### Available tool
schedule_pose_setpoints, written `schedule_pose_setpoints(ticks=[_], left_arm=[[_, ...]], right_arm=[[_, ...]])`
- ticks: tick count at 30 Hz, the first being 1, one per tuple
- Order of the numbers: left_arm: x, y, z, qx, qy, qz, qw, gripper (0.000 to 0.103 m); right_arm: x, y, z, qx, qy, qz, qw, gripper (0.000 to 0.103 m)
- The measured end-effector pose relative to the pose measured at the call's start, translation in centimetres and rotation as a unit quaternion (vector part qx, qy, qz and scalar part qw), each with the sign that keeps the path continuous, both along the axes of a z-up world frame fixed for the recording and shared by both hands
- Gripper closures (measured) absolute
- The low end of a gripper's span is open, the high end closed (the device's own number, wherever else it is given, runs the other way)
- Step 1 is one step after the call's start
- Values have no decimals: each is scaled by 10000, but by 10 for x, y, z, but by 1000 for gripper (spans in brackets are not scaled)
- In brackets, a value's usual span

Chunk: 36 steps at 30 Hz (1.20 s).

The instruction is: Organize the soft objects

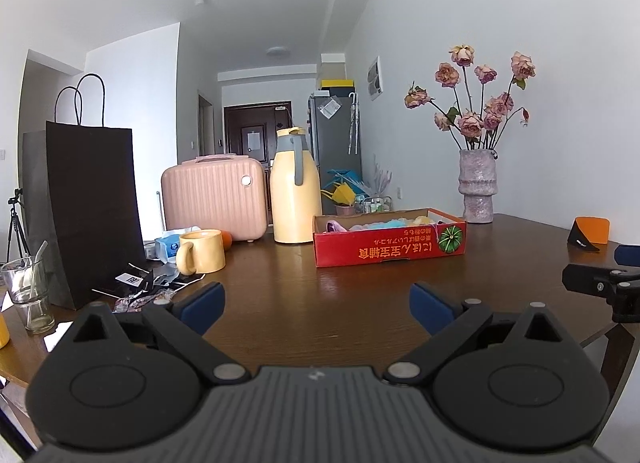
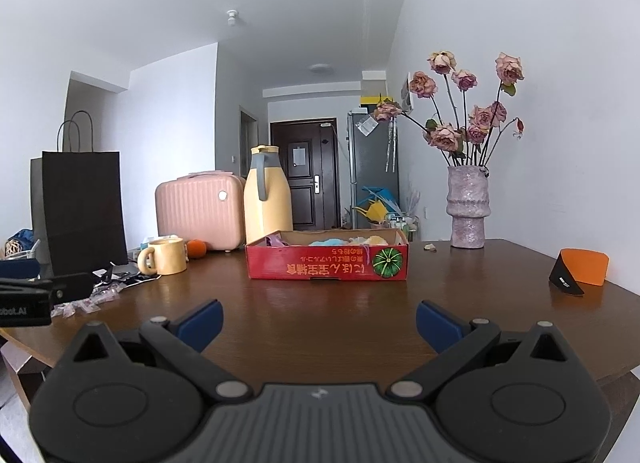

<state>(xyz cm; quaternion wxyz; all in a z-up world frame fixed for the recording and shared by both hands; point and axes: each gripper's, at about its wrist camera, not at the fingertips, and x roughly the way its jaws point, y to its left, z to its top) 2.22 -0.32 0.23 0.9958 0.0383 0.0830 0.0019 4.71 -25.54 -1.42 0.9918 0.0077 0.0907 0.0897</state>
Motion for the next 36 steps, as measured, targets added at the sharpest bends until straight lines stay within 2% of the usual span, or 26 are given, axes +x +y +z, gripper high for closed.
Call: schedule_pose_setpoints(ticks=[36], left_arm=[[4,-1,-3,1,96,-63,9999,2]], right_arm=[[1,-2,-2,40,33,-142,9999,0]])
